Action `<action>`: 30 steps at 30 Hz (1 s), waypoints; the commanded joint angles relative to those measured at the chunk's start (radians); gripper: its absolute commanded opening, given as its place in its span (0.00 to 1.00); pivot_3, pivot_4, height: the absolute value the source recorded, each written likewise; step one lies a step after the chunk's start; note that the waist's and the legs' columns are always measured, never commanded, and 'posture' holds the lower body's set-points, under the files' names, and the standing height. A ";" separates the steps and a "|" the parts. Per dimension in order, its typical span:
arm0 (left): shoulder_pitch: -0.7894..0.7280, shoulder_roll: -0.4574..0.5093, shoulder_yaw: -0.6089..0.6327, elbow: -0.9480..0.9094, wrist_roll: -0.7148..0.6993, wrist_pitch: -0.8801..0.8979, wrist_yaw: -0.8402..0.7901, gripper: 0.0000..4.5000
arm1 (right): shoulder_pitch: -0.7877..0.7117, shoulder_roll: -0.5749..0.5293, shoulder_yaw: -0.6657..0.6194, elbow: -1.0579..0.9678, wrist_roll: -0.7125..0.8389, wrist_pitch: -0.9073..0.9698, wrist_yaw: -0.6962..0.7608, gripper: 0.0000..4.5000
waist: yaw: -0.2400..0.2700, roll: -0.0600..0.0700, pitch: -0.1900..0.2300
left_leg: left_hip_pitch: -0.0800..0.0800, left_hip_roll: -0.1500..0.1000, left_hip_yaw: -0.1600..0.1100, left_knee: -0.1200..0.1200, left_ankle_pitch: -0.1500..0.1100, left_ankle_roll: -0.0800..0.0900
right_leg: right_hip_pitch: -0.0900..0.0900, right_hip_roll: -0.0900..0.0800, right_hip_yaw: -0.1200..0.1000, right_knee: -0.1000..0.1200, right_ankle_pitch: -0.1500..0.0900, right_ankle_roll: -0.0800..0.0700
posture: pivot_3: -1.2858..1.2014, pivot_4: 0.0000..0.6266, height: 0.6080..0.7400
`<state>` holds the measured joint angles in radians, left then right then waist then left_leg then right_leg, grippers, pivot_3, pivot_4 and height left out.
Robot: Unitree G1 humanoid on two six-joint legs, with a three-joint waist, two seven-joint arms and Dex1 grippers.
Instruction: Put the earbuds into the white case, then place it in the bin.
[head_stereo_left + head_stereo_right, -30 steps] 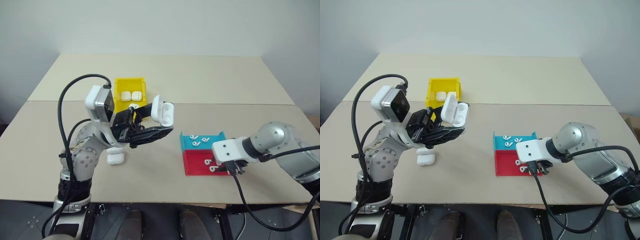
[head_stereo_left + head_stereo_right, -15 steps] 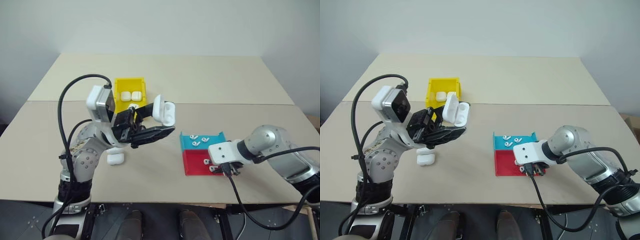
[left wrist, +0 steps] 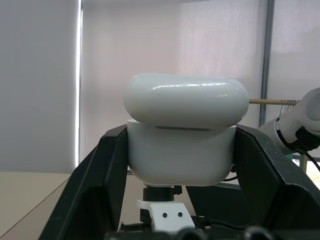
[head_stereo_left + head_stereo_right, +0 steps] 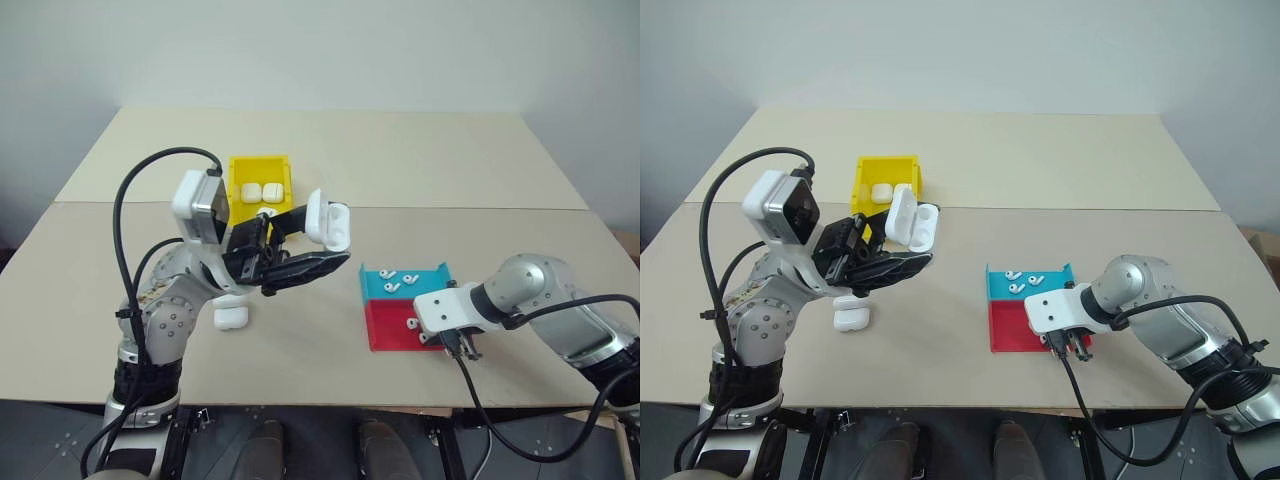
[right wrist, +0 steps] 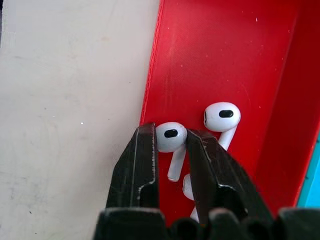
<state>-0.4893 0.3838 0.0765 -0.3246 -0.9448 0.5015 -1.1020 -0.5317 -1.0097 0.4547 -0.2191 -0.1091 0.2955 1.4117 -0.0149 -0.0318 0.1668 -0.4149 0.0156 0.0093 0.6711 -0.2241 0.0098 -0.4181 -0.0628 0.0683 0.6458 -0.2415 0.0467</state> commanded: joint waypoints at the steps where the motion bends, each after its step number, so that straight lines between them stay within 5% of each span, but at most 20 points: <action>1: -0.002 0.004 0.005 -0.036 -0.013 -0.011 0.003 0.63 | 0.013 0.004 -0.012 -0.004 -0.010 -0.004 0.003 0.14 | 0.000 0.000 0.000 | 0.000 0.000 0.000 0.000 0.000 0.000 | 0.000 0.000 0.000 0.000 0.000 0.000 | 0.52 0.24 1.00; 9: -0.005 0.005 0.005 -0.031 -0.019 -0.007 -0.003 0.63 | 0.032 0.002 -0.156 -0.063 0.124 0.134 -0.005 0.14 | 0.001 0.000 0.000 | 0.000 0.000 0.000 0.000 0.000 0.000 | 0.000 0.000 0.000 0.000 0.000 0.000 | 0.52 0.24 1.00; 14: -0.039 -0.002 -0.005 0.011 -0.013 -0.013 -0.027 0.63 | 0.114 0.067 -0.539 -0.137 0.614 0.280 0.055 0.14 | 0.003 0.000 0.000 | 0.000 0.000 -0.002 0.000 0.000 0.001 | 0.001 0.000 0.000 -0.001 0.000 0.000 | 0.52 0.24 1.00; 17: -0.066 -0.011 -0.011 0.043 -0.008 -0.017 -0.038 0.63 | 0.101 0.168 -0.672 -0.162 0.768 0.333 -0.074 0.14 | 0.001 0.000 0.000 | 0.004 0.001 -0.004 0.000 -0.001 0.001 | 0.008 0.001 -0.003 -0.003 0.000 0.000 | 0.52 0.24 1.00; 21: -0.107 -0.025 -0.034 0.093 0.008 -0.012 -0.057 0.63 | -0.062 0.450 -0.810 -0.183 0.922 0.374 -0.552 0.14 | -0.010 0.001 0.000 | 0.011 0.001 -0.003 -0.001 -0.001 0.001 | 0.014 0.002 -0.001 -0.004 0.001 -0.001 | 0.52 0.24 1.00; 24: -0.130 -0.028 -0.044 0.118 0.013 0.000 -0.058 0.63 | -0.136 0.568 -0.825 -0.236 0.975 0.386 -0.778 0.14 | -0.006 0.001 0.000 | 0.010 0.001 -0.004 -0.002 -0.001 0.001 | 0.013 0.003 -0.002 -0.002 0.001 -0.001 | 0.52 0.24 1.00; 30: -0.179 -0.035 -0.059 0.159 0.018 0.026 -0.053 0.63 | -0.123 0.626 -0.717 -0.351 1.009 0.385 -0.883 0.14 | 0.001 0.001 0.000 | 0.003 0.001 -0.004 -0.002 -0.001 0.001 | 0.008 0.001 -0.003 -0.002 0.000 -0.001 | 0.52 0.24 1.00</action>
<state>-0.6446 0.3520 0.0191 -0.1600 -0.9227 0.5233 -1.1514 -0.6607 -0.3812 -0.2747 -0.5089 0.8699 0.6873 0.5391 -0.0136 -0.0305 0.1666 -0.4118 0.0162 0.0048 0.6687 -0.2253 0.0112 -0.4102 -0.0618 0.0655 0.6434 -0.2411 0.0463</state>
